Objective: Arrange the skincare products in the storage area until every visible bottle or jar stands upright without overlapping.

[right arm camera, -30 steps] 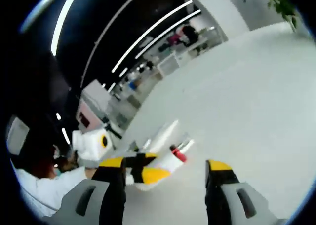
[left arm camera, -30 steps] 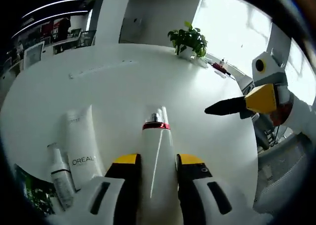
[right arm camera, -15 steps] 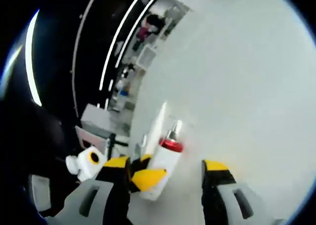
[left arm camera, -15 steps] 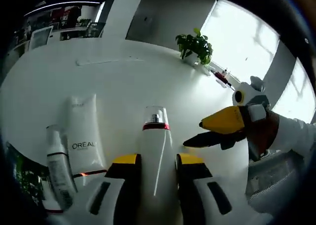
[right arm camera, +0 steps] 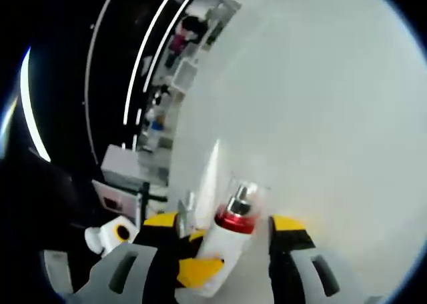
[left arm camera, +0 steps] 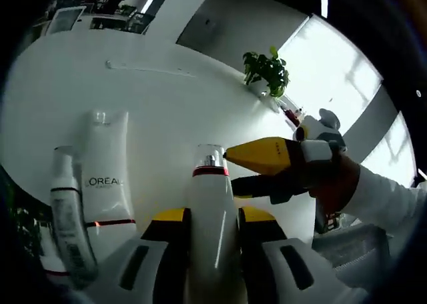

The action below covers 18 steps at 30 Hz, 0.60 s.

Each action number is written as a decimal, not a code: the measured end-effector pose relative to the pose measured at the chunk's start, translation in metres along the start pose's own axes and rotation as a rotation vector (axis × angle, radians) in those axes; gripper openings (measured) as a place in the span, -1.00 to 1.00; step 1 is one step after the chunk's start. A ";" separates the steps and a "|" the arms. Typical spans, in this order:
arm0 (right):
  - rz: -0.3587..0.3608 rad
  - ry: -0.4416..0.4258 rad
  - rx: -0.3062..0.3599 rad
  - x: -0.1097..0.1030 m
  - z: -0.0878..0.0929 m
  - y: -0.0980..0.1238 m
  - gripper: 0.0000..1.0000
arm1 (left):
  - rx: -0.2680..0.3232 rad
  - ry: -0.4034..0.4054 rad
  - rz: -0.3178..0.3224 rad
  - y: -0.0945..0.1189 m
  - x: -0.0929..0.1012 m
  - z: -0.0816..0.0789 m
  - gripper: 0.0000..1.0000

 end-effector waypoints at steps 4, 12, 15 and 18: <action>0.023 0.024 -0.003 -0.002 -0.002 -0.006 0.03 | 0.019 -0.038 0.006 0.002 0.009 -0.003 -0.52; 0.001 -0.013 0.049 0.006 -0.006 -0.006 -0.06 | 0.070 -0.164 -0.029 0.013 0.020 -0.008 -0.52; -0.038 -0.002 0.084 0.009 -0.006 -0.006 -0.11 | 0.074 -0.180 -0.036 0.014 0.024 -0.007 -0.52; -0.052 -0.006 0.102 0.012 -0.006 -0.006 -0.19 | 0.063 -0.195 -0.032 0.012 0.026 -0.004 -0.52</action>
Point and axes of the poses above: the point that each gripper's makers call its tool centre point, and the gripper's own axes: y roughly backward along the fingers, x roughly to its right, z roughly out of its underside, the point moved 7 cm from there along y, roughly backward along the fingers, and after that the axes turned 3 degrees about -x, right-handed, at the moved point
